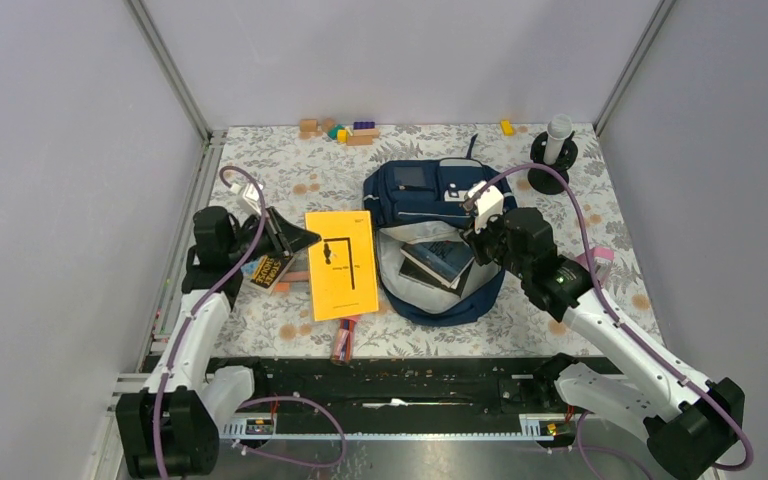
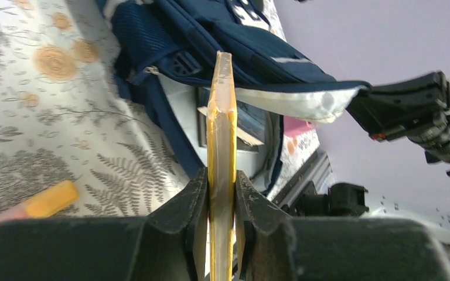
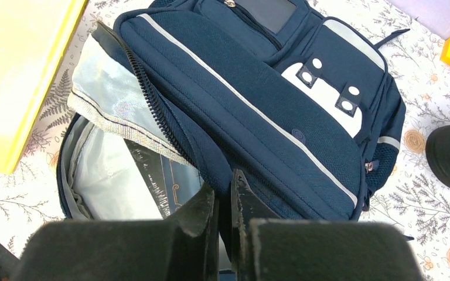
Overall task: Pack the student bag
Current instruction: Place the book in the student bag.
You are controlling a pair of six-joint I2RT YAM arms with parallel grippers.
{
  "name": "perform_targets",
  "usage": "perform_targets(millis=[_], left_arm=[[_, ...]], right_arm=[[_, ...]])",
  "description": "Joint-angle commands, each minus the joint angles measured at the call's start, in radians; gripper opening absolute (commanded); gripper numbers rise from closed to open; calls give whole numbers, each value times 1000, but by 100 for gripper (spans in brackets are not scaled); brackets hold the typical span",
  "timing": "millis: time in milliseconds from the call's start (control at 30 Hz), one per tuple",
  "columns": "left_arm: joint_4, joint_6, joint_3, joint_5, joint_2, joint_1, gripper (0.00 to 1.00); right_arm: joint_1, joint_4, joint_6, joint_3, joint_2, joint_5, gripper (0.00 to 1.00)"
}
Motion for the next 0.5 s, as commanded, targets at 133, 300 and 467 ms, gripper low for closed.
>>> perform_targets(millis=[133,300,467], left_arm=[[-1,-5,86,69,-24,-135,0],[-36,-16,67,73,-63,-157,0],[-56,-31,15,31,-85,-220,0]], right_arm=[[-6,1,27,96,-29,67,0],[-5,-10,36,113,-20,83,0],[-4,-12,44,122,-16,77,0]])
